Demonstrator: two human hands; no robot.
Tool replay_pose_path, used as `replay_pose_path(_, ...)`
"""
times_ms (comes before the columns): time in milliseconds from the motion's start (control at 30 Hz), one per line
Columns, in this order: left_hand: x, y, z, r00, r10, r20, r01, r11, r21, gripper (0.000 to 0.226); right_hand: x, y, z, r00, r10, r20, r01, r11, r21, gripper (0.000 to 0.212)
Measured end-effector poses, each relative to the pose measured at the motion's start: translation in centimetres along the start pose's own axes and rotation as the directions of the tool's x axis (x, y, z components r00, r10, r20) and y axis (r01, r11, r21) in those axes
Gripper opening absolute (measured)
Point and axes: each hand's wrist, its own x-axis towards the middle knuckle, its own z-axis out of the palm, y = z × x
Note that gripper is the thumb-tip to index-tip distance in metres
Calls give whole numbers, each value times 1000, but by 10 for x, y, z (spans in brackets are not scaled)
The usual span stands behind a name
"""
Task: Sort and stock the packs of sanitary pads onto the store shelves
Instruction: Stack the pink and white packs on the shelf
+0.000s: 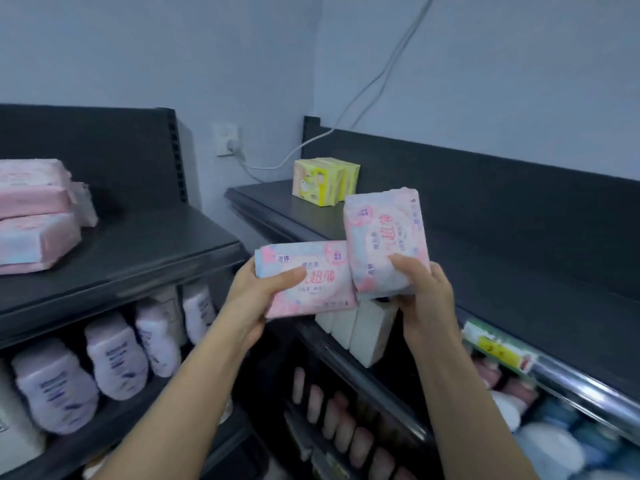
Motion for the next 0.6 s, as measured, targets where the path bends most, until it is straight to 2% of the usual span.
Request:
replay_pose_path(100,-18,-24,51,999,21,36,-21,1000,-6,42,-10,-29,-54,1000,-11,23,13,995,-102,48)
replay_pose_path(233,-43,-48,110,994,22,103,-22,1000,-3,47,-32,-78,-134,992,-26,127,67,941,-331,102)
replay_pose_path(267,-48,-52,124,992,23,126,-23,1000,0,48,-38,-90,-150,985,-38,171,98,929,-356,107)
replay_pose_path(367,-61,-62,167,975,21,220,-28,999,27,51,-57,-122,-191,976,-87,197,163,897,-410,89)
replay_pose_path(467,-72,-75,209,940,-3,342,-17,998,56,56,-78,-145,-223,984,-176,-23,152,899,-410,63)
replay_pose_path(533,-79,-82,234,907,-26,421,-4,998,70,59,-88,-157,-244,952,-262,-160,179,896,-405,49)
replay_pose_path(600,-85,-91,258,868,-42,495,5,997,75,63,-99,-170,-267,917,-320,-237,202,887,-416,51)
